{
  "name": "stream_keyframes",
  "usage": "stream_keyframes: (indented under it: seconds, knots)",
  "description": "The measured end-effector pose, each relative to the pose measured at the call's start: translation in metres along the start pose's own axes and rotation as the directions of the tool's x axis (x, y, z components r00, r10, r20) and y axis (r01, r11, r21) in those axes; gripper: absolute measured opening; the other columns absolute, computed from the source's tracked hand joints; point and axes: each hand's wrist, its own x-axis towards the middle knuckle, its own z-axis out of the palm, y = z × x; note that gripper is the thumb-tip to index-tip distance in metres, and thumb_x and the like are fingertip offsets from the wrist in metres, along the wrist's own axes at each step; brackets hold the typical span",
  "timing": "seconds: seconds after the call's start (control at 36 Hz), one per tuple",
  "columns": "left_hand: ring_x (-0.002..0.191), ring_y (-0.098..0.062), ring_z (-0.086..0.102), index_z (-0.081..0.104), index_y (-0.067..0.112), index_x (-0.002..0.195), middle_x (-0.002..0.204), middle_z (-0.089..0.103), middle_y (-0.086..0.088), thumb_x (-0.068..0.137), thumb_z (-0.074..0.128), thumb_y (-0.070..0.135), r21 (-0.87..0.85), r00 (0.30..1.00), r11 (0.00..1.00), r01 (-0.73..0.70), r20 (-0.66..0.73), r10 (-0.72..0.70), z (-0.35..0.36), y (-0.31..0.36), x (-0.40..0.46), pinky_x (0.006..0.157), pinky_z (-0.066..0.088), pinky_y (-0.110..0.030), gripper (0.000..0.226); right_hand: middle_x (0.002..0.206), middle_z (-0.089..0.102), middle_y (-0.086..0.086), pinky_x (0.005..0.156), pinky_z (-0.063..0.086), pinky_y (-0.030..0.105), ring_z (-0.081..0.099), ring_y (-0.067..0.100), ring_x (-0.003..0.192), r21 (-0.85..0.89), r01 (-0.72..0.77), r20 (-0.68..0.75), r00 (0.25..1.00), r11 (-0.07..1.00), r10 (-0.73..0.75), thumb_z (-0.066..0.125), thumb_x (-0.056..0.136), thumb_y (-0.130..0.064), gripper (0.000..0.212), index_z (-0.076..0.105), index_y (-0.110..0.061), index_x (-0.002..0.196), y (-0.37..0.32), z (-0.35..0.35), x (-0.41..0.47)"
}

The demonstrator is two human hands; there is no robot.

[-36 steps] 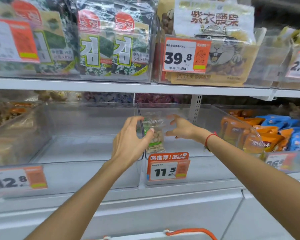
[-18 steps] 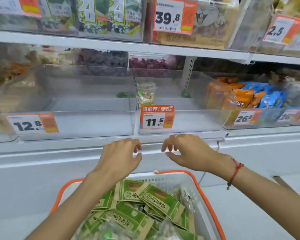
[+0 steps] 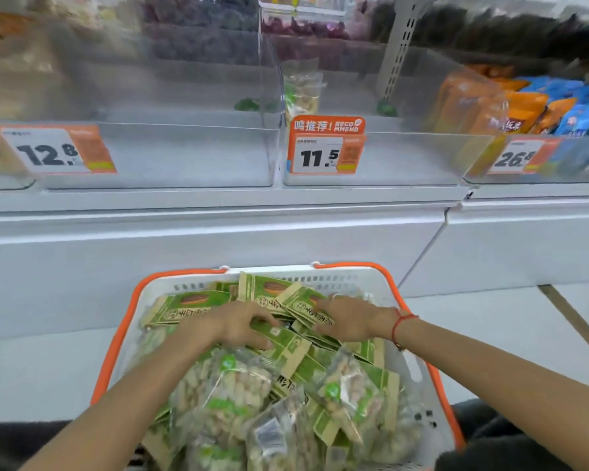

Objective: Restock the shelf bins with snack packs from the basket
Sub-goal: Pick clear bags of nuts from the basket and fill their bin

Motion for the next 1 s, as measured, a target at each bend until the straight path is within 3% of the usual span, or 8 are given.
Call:
stream_keyframes:
  seconds: [0.14,0.28,0.44,0.56,0.69,0.75,0.86,1.0]
  knots:
    - [0.097,-0.009,0.052,0.065,0.024,0.098,0.102,0.056,0.013,0.082,0.061,0.056,0.017,0.968,0.999,-0.052,-0.244,0.054,0.000,-0.005,-0.016,0.087,0.046,-0.033,0.036,0.098,0.061,0.000,0.069,0.040,0.021,0.054,0.013,0.084,0.216,0.051,0.242,0.965,0.975,-0.104,0.056,0.091,-0.048,0.043,0.059,-0.015,0.118,-0.023,-0.019,-0.020]
    - [0.096,-0.007,0.053,0.058,0.026,0.086,0.100,0.057,0.013,0.064,0.065,0.069,-0.077,0.996,0.996,-0.044,-0.078,0.038,-0.011,-0.009,-0.045,0.083,0.044,-0.026,0.048,0.127,0.045,0.001,0.092,0.043,0.031,0.048,0.022,0.113,-0.021,0.042,0.455,0.890,0.999,-0.028,0.081,0.073,-0.038,0.060,0.050,-0.020,0.121,-0.008,-0.014,-0.042]
    - [0.117,-0.017,0.052,0.067,0.024,0.106,0.125,0.058,0.007,0.067,0.077,0.053,0.025,0.992,1.000,-0.006,0.123,0.003,-0.006,-0.013,-0.054,0.102,0.040,-0.035,0.050,0.104,0.057,-0.006,0.088,0.043,0.027,0.050,0.014,0.097,-0.140,0.155,0.289,0.951,0.978,-0.109,0.081,0.072,-0.035,0.040,0.070,-0.018,0.106,0.011,0.013,-0.040]
    - [0.089,-0.007,0.060,0.064,0.035,0.081,0.094,0.062,0.016,0.062,0.077,0.054,-0.188,0.996,0.980,-0.068,0.046,0.077,-0.017,-0.014,-0.062,0.075,0.046,-0.021,0.029,0.083,0.058,-0.020,0.083,0.045,0.018,0.054,-0.004,0.082,0.110,0.093,0.263,0.958,0.990,-0.119,0.081,0.074,-0.025,0.016,0.068,-0.025,0.083,0.025,-0.008,-0.041]
    - [0.083,-0.003,0.066,0.062,0.012,0.106,0.125,0.057,0.015,0.073,0.080,0.029,-0.674,0.963,0.733,-0.094,-0.248,-0.105,-0.031,-0.017,-0.060,0.063,0.054,-0.017,0.041,0.085,0.071,-0.004,0.069,0.053,0.026,0.066,0.009,0.078,0.514,0.045,0.125,0.984,0.856,-0.127,0.074,0.082,-0.013,0.014,0.063,-0.020,0.087,0.040,-0.050,-0.056]
    - [0.086,-0.004,0.067,0.060,0.015,0.112,0.113,0.067,0.007,0.064,0.083,0.032,-0.803,0.943,0.585,-0.115,-0.273,-0.189,-0.032,-0.008,-0.057,0.062,0.053,-0.016,0.056,0.082,0.071,-0.003,0.066,0.051,0.020,0.065,0.005,0.074,0.626,0.074,0.013,0.994,0.776,-0.105,0.072,0.084,-0.013,0.012,0.064,-0.017,0.092,0.038,-0.062,-0.062]
    - [0.101,-0.018,0.065,0.066,0.011,0.113,0.108,0.071,-0.008,0.048,0.081,0.045,-0.908,0.935,0.391,-0.149,-0.258,-0.242,-0.029,0.008,-0.046,0.081,0.050,-0.029,0.075,0.084,0.067,-0.005,0.066,0.045,0.016,0.059,0.003,0.074,0.732,0.177,-0.208,0.978,0.658,-0.032,0.073,0.083,-0.019,0.018,0.067,-0.015,0.100,0.024,-0.076,-0.060]
    - [0.134,-0.025,0.038,0.047,0.024,0.138,0.142,0.045,0.004,0.065,0.071,0.069,-0.907,0.948,0.386,-0.171,-0.258,-0.187,-0.027,0.035,-0.038,0.112,0.027,-0.052,0.090,0.060,0.062,-0.014,0.060,0.045,0.017,0.057,0.001,0.061,0.800,0.243,-0.359,0.926,0.548,0.114,0.082,0.073,-0.022,0.027,0.069,-0.017,0.096,0.002,-0.081,-0.042]
